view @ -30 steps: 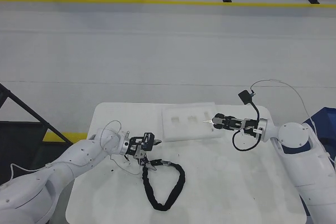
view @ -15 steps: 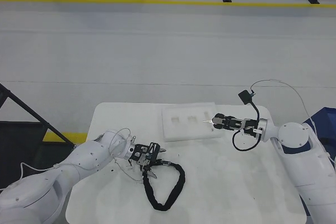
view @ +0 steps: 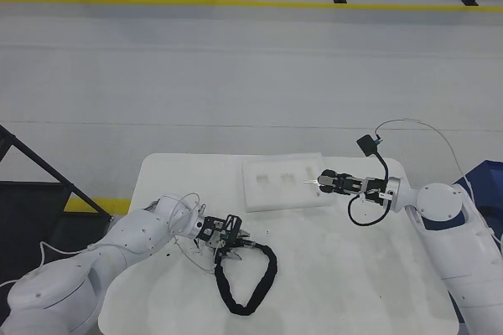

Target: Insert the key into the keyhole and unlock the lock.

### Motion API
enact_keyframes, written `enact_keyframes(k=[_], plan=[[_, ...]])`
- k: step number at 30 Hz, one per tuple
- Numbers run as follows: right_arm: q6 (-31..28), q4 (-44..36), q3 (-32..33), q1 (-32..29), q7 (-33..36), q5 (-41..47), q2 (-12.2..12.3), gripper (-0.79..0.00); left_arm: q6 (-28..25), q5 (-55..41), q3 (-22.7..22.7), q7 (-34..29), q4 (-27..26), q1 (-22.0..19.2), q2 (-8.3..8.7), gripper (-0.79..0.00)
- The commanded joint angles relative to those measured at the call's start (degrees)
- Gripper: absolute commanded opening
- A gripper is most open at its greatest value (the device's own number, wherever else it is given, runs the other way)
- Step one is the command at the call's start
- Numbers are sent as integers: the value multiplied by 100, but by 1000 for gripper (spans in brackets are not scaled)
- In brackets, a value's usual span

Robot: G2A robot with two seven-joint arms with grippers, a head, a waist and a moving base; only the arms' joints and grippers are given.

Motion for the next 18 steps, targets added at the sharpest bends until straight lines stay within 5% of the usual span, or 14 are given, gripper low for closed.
enact_keyframes(k=[1,10,15,16,18], plan=[[0,0,0,0,0,0,0,-785,6,39,0,16,39,4,-24,-446],[0,0,0,0,0,0,0,-785,-65,106,-23,-95,132,-7,-140,-545],[0,0,0,0,0,0,0,-785,-171,89,-49,-212,165,-19,-199,-696],[0,0,0,0,0,0,0,-785,-186,84,-53,-234,167,-18,-211,-785],[0,0,0,0,0,0,0,-785,-216,67,-69,-242,188,-20,-229,-785]])
